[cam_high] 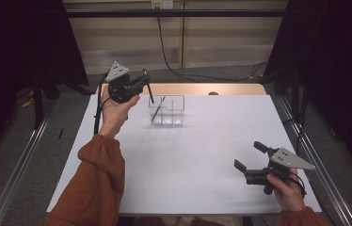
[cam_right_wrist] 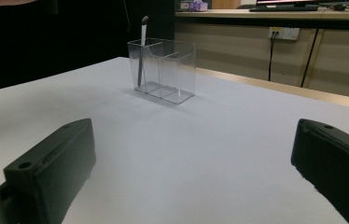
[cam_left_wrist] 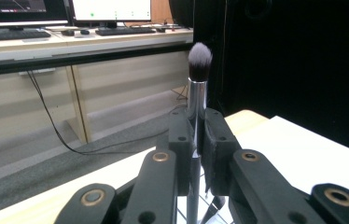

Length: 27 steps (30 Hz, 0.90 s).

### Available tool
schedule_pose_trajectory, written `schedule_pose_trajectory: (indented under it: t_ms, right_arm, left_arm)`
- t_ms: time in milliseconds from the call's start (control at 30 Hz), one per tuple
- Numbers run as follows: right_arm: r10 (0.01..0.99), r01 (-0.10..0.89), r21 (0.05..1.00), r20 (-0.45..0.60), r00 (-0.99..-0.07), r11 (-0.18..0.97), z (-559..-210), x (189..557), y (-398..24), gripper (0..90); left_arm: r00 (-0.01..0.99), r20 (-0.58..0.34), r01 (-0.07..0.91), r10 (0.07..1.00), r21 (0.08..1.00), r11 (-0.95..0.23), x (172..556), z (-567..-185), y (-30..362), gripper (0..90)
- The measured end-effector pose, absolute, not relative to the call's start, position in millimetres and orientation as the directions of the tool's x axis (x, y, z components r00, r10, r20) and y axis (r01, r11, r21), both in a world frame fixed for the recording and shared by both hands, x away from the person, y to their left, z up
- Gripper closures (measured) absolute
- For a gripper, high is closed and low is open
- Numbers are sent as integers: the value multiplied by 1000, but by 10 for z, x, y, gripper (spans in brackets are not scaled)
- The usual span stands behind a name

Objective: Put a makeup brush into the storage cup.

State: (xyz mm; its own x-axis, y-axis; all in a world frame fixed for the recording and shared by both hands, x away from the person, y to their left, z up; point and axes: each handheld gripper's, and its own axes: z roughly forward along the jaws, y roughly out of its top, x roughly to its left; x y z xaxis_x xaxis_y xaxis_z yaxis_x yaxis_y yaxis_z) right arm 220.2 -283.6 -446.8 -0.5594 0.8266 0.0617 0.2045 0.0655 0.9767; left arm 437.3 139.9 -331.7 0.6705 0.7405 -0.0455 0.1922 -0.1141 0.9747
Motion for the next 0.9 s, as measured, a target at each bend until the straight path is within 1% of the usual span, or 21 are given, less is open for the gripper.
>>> schedule_pose_trajectory:
  t_ms: [33, 267, 400, 500, 900]
  right_arm:
    - [827, 204, 977, 60, -559, 67, -4468, 2202, -2835, 0]
    - [829, 205, 976, 58, -556, 68, -4469, 2198, -2840, 0]
    - [828, 206, 976, 58, -558, 70, -4469, 2193, -2836, 0]
    - [828, 203, 977, 61, -558, 65, -4466, 2190, -2841, 0]
    - [827, 205, 976, 57, -559, 71, -4472, 2191, -2836, 0]
  left_arm:
    - [672, -32, 188, 740, 974, -128, 4381, -3335, 1381, 837]
    - [674, -29, 194, 738, 971, -139, 4422, -3397, 1315, 837]
    - [663, -45, 209, 747, 970, -127, 4456, -3445, 1313, 837]
    - [664, -29, 206, 747, 967, -146, 4471, -3470, 1305, 836]
    - [643, -56, 257, 764, 955, -147, 4533, -3635, 1319, 836]
